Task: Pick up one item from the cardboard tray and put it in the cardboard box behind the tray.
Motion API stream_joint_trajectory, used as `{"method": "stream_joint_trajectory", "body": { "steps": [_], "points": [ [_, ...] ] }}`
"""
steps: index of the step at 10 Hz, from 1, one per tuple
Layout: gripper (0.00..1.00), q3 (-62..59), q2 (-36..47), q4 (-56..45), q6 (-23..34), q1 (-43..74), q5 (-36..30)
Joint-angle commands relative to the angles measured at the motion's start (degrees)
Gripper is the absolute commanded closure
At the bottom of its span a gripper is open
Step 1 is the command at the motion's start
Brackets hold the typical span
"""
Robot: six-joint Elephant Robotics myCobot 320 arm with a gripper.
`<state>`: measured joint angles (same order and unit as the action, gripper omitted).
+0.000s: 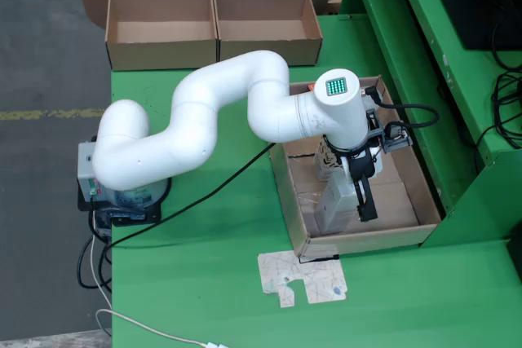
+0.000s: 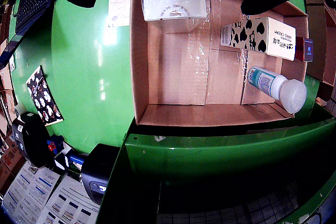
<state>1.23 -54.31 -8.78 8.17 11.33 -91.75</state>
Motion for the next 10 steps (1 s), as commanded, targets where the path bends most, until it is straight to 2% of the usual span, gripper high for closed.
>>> {"method": "stream_joint_trajectory", "body": {
  "steps": [1, 10],
  "points": [
    [0.00, -1.23, 1.03, 0.84, 0.35, -0.42, -0.31],
    [0.00, -1.23, -0.77, 0.40, 0.30, -0.39, -0.68]
  ]
}}
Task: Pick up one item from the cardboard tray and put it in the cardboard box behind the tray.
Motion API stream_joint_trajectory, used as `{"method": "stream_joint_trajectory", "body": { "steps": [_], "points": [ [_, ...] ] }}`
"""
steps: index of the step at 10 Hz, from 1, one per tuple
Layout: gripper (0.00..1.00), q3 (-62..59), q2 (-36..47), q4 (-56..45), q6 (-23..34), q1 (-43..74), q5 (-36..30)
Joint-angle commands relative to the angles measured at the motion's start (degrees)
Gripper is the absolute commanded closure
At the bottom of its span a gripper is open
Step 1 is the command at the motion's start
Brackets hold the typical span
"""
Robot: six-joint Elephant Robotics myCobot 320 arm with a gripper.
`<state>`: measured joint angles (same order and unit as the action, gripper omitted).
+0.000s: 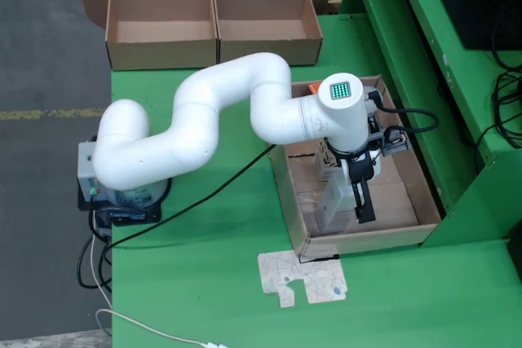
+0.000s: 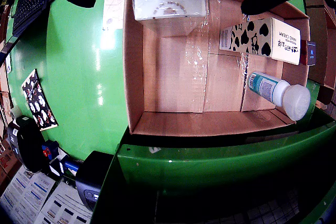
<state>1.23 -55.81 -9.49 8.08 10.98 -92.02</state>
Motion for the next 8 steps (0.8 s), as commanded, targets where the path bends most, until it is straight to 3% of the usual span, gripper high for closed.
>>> {"method": "stream_joint_trajectory", "body": {
  "steps": [1, 8],
  "points": [
    [0.00, -1.23, 0.54, 0.97, 0.43, -0.10, -0.44],
    [0.00, -1.23, 0.89, -0.29, 0.76, 0.18, -1.36]
  ]
}}
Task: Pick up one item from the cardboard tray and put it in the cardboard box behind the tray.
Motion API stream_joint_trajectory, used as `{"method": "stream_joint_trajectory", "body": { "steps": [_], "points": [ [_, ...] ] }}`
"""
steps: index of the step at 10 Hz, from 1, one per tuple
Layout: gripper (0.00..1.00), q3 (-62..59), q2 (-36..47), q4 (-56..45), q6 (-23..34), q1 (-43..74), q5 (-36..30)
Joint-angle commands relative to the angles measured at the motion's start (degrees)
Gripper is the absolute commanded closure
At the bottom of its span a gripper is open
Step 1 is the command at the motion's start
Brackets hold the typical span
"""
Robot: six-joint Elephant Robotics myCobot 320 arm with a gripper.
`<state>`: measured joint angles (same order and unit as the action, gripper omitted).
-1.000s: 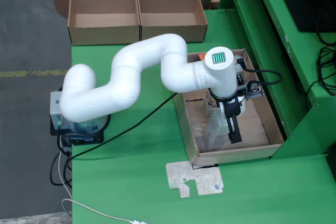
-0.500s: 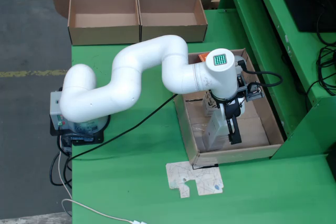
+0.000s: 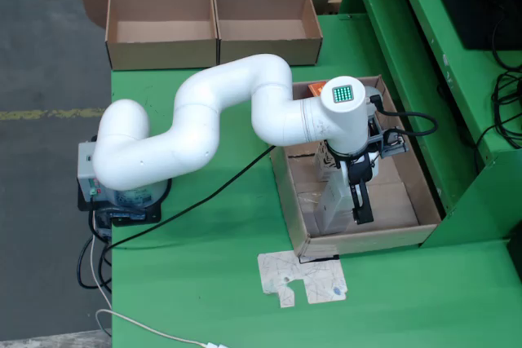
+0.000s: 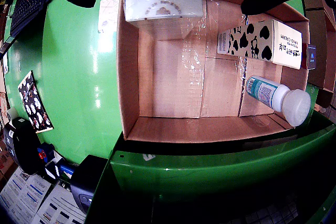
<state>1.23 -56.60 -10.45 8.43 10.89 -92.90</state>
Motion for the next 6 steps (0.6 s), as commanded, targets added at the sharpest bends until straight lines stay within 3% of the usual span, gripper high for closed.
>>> {"method": "stream_joint_trajectory", "body": {
  "steps": [1, 6],
  "points": [
    [0.00, -1.23, 1.68, 0.67, 0.41, 0.27, -0.48],
    [0.00, -1.23, 1.47, 2.21, 0.40, 0.31, 0.21]
  ]
}}
